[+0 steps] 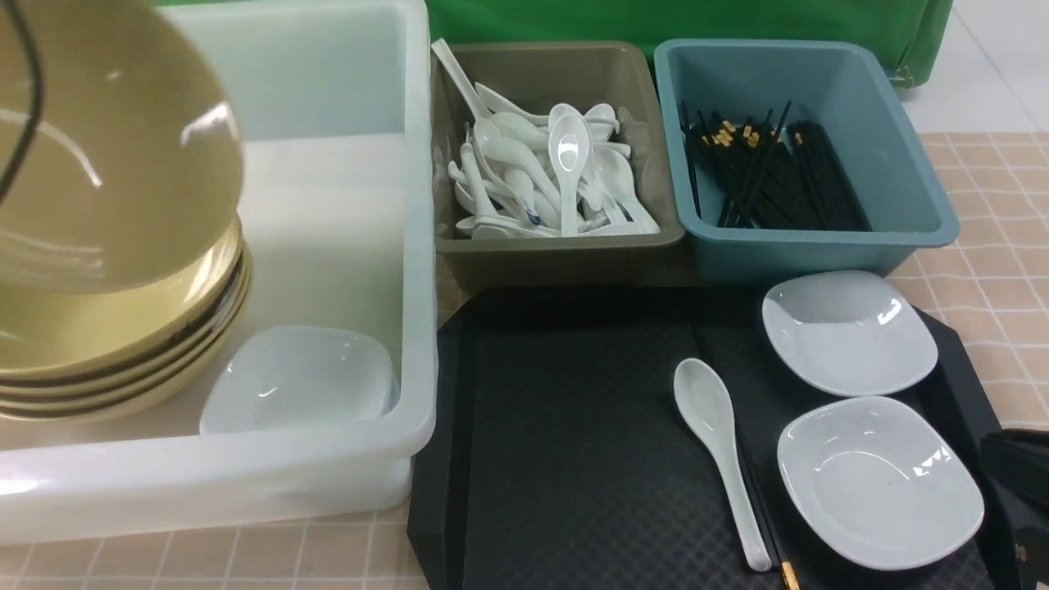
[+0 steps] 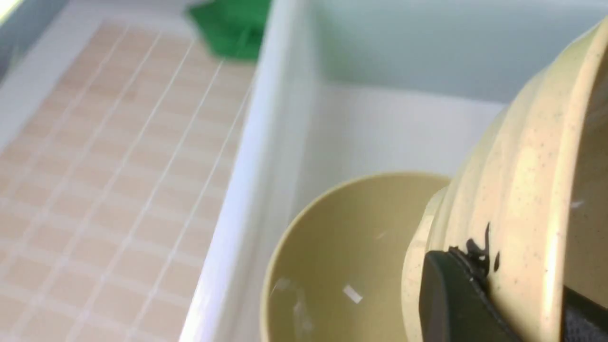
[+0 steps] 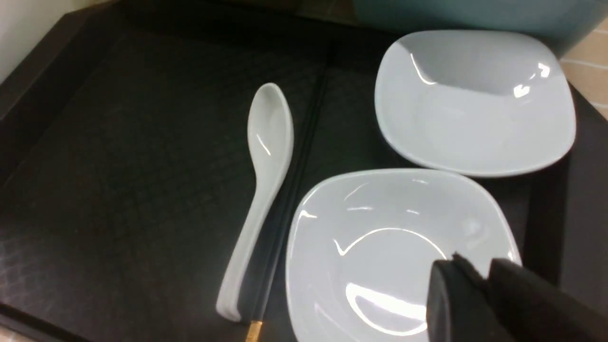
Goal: On brown table put chopsticks spoon bowls plates into blue grey white boxes.
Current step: 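Place the tan bowl onto the bowl stack in the left bin with the left gripper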
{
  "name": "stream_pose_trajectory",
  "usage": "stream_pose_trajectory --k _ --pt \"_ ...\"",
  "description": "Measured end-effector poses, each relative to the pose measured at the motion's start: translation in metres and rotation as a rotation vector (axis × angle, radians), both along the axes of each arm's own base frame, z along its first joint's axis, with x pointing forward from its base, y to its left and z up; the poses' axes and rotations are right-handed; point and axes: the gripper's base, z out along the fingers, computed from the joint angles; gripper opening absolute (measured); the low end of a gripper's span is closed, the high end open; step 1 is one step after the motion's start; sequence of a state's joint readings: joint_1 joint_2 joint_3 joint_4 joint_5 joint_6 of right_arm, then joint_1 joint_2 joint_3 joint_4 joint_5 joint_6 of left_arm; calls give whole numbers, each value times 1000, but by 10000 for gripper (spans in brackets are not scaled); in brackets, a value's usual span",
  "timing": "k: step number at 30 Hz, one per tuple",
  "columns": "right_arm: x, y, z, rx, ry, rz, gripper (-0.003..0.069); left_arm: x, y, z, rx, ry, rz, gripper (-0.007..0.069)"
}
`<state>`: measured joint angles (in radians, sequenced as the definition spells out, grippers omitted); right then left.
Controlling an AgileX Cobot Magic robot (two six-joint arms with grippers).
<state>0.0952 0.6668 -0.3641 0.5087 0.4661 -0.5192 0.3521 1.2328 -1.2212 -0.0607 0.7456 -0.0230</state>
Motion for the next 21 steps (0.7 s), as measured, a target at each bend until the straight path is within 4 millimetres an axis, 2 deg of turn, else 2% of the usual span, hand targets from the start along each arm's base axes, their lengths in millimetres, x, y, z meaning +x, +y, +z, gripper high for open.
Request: stream_pose_trajectory --k 1,2,3,6,11,13,14,16,21 --pt "0 0 0 0 0 1 133 0 2 -4 -16 3 13 8" --pt "0 1 0 0 0 9 135 2 10 -21 -70 28 49 14" --pt "0 2 0 0 0 15 136 4 12 -29 -90 37 59 26" --pt "-1 2 0 0 0 18 140 8 13 -43 -113 46 58 76" --pt "-1 2 0 0 0 18 143 9 12 -55 -129 74 58 283" --pt "-1 2 0 0 -1 17 145 4 10 -50 -127 68 56 360" --pt "-1 2 -1 0 0 17 145 4 10 -50 -128 68 56 367" --pt "-2 2 -5 2 11 13 149 -6 5 -37 -120 29 52 430" --pt "-4 2 -13 7 43 9 195 -43 -15 5 -76 -134 2 446"
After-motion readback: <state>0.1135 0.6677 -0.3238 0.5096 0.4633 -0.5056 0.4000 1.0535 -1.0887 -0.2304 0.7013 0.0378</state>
